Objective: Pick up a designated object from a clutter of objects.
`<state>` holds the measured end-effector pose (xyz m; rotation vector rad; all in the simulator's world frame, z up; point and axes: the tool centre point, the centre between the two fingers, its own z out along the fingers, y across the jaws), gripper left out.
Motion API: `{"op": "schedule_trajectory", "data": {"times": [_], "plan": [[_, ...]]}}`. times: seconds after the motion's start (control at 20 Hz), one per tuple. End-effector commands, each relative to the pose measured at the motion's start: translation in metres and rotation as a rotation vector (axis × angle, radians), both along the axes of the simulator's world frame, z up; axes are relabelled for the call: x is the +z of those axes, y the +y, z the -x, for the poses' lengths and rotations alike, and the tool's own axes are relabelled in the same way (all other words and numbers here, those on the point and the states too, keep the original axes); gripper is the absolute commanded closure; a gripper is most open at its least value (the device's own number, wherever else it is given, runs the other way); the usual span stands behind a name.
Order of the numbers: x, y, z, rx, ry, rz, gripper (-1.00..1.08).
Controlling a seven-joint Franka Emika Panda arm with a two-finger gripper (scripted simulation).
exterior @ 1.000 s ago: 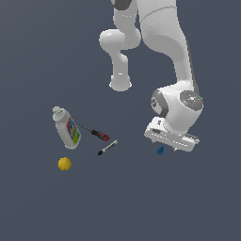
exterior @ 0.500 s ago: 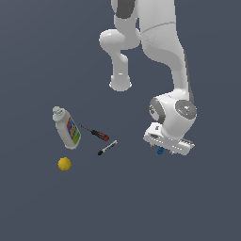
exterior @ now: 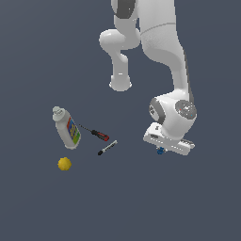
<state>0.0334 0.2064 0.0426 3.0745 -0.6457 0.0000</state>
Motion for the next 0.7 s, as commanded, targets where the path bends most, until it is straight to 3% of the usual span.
{"op": "schedule_trajectory", "data": {"times": [0.0,0.65], "plan": [[0.0,0.0,0.0,0.0,0.0,0.0,1.08],[0.031,-0.026,0.013,0.0,0.0,0.0,1.08]]}}
